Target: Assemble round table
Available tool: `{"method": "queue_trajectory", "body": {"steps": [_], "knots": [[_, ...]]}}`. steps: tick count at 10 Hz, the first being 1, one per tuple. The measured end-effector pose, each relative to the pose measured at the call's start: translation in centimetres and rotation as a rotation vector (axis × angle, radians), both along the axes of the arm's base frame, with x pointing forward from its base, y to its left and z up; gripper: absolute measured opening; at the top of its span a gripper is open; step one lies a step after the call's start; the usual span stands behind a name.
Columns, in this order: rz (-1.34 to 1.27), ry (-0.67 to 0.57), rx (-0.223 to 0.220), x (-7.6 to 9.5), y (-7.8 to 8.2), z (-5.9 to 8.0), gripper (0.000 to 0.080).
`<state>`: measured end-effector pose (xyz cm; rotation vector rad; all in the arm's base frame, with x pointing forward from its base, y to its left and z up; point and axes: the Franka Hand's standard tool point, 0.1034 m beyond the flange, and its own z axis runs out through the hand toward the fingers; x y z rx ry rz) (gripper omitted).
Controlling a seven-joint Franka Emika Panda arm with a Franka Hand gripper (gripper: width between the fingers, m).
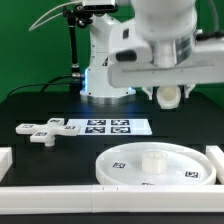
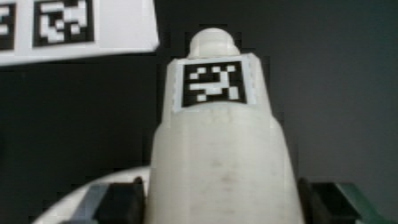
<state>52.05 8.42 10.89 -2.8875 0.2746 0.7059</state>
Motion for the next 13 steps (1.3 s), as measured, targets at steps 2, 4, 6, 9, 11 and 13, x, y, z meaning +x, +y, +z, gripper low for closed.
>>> {"method": "queue_trajectory", "body": {"steps": [2, 4, 6, 9, 11, 13], "knots": [[-0.012, -0.122, -0.020, 0.2, 0.1, 0.1, 0.0409], [0.034, -0.290, -0.046, 1.4, -0.4, 0.6, 0.0409], [0.059, -0.452, -0.061, 3.4, -0.7, 1.8, 0.0409], [0.048, -0.669, -0.090, 3.7, -0.5, 1.7, 0.0409], [0.136, -0.715, -0.096, 3.8, -1.4, 1.2, 0.0409], [0.229, -0.743, -0.103, 5.3, -3.3, 1.2, 0.0409]]}}
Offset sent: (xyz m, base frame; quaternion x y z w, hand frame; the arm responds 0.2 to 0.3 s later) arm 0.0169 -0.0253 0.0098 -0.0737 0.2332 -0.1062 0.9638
